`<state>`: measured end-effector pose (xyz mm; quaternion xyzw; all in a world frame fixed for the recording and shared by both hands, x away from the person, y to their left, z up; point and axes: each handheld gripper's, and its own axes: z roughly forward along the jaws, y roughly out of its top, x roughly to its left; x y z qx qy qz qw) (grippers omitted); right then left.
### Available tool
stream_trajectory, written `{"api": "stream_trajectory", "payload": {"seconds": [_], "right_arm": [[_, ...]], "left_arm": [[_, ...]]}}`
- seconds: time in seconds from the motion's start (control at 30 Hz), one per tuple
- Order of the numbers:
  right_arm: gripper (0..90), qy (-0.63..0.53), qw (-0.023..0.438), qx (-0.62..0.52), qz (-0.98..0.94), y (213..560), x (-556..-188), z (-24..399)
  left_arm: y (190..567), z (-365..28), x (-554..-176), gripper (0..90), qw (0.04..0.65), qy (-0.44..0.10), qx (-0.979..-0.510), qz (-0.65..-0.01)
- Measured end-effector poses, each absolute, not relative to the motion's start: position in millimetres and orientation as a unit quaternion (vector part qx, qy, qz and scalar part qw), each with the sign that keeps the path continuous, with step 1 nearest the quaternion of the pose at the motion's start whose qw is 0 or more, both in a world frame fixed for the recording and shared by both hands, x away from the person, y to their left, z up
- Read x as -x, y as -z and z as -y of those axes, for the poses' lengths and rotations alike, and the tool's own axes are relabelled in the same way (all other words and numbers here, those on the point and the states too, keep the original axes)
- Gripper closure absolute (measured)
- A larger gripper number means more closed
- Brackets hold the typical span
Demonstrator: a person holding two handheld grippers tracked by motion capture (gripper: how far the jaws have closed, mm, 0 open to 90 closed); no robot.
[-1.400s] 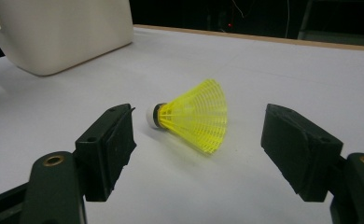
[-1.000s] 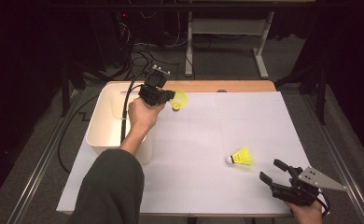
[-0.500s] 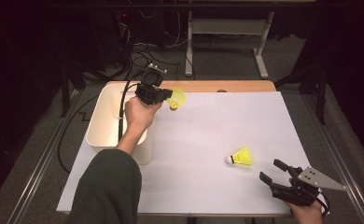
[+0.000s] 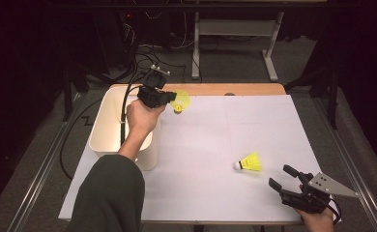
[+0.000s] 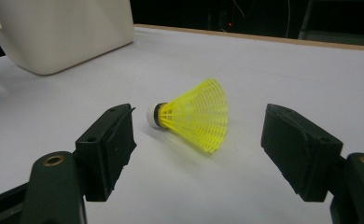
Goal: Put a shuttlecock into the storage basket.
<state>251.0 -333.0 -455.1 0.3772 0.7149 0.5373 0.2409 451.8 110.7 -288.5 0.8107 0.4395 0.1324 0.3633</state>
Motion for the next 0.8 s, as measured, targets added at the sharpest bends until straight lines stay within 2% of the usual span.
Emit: {"api": "stream_trajectory", "payload": {"seconds": [0.8], "right_arm": [[26.3,-0.536,0.241,-0.379,-0.715,455,-251,333]], "left_arm": [[278,-130,-451,89.7,0.369,-0.138,-0.800,-0.453]]}}
